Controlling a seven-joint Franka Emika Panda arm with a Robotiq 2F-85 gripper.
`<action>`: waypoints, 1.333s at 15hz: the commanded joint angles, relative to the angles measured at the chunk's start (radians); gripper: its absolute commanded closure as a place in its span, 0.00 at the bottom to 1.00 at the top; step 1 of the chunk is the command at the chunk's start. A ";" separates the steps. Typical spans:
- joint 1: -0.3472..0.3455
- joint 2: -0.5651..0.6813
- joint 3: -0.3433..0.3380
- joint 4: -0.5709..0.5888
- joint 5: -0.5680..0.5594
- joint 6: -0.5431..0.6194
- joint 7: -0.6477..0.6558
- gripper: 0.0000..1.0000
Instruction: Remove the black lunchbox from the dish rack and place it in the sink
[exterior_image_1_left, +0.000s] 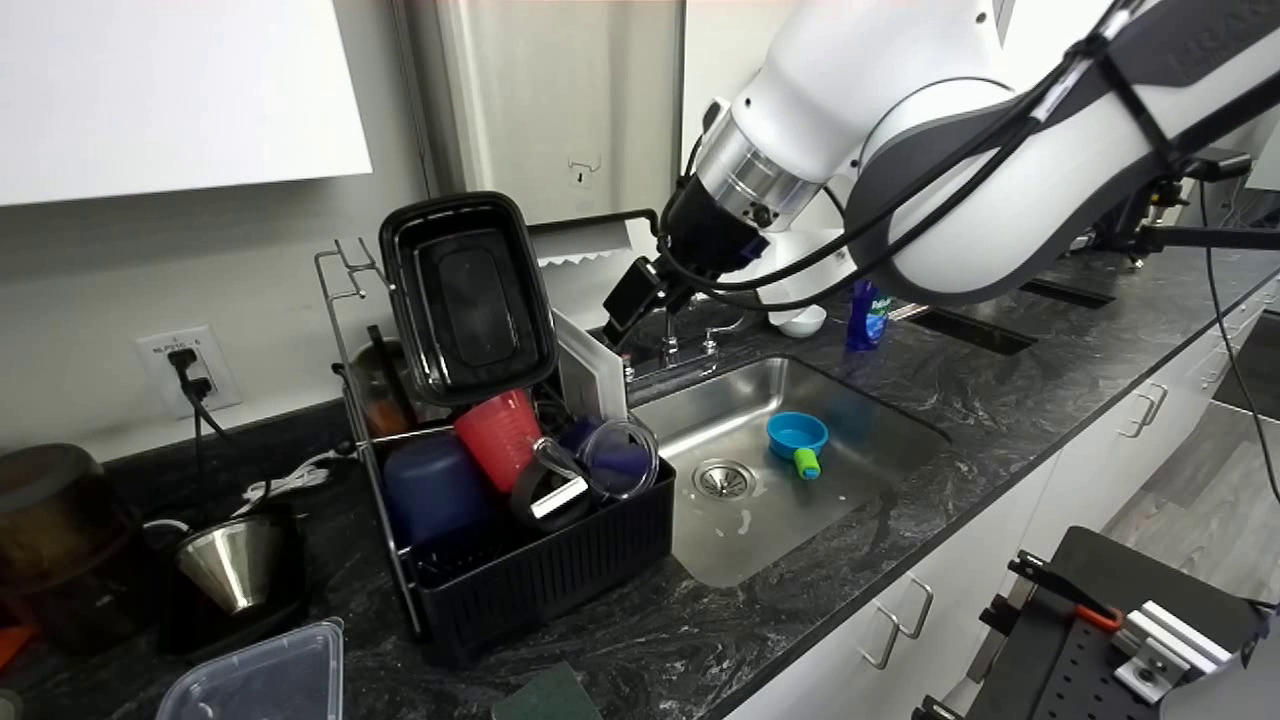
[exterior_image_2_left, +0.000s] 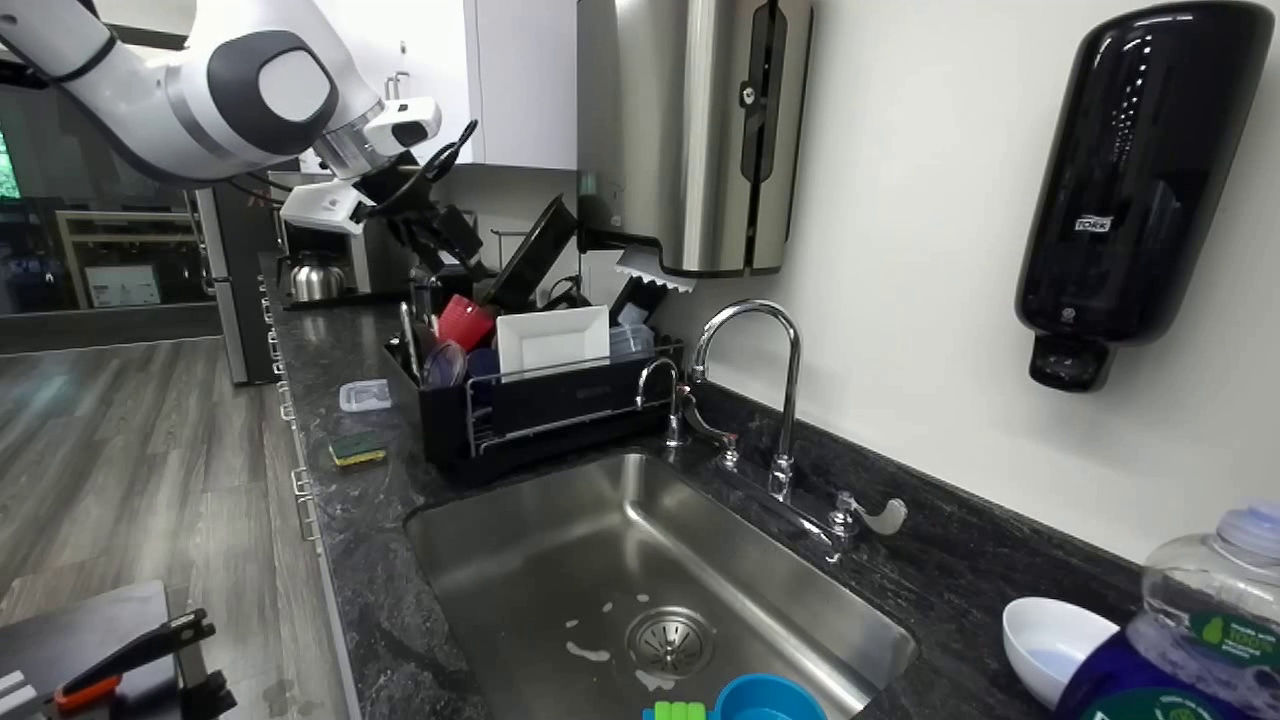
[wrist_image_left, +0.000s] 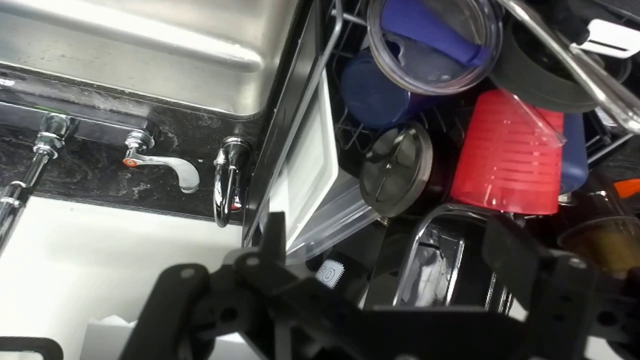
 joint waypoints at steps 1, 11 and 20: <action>-0.005 0.101 0.005 0.055 -0.011 0.073 -0.006 0.00; -0.079 0.262 0.003 0.237 -0.335 0.126 0.277 0.00; -0.024 0.382 -0.050 0.409 -0.740 0.097 0.709 0.00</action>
